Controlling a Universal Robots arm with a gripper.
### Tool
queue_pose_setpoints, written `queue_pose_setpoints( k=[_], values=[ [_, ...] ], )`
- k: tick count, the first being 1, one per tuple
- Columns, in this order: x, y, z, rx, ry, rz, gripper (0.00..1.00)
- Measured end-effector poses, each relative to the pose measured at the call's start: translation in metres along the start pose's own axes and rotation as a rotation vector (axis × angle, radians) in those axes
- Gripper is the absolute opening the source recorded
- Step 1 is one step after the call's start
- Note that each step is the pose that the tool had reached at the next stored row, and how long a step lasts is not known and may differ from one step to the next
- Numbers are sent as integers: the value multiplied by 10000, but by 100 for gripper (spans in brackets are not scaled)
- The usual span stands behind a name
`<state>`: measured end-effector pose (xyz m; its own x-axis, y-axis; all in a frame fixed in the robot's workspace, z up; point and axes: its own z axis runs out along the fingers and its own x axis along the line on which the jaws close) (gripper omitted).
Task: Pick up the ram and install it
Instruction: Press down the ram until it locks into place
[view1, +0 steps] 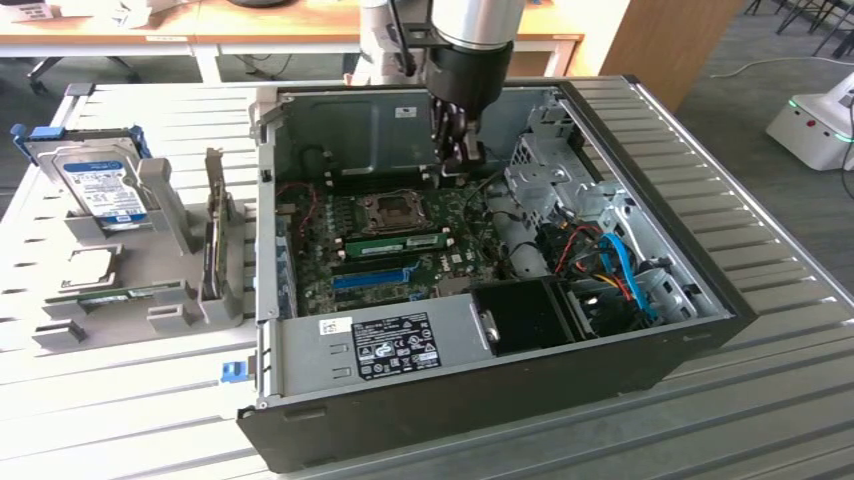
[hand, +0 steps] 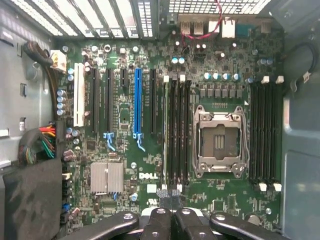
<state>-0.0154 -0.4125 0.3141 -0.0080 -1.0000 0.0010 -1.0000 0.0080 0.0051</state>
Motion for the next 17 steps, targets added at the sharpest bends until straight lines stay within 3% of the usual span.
queue_pose_setpoints(
  k=[5,12,17],
  values=[
    [3,-77,6,0,-3,-1,10],
    [4,-79,10,0,-4,-2,10],
    [4,-79,65,0,-4,-3,10]
  ],
)
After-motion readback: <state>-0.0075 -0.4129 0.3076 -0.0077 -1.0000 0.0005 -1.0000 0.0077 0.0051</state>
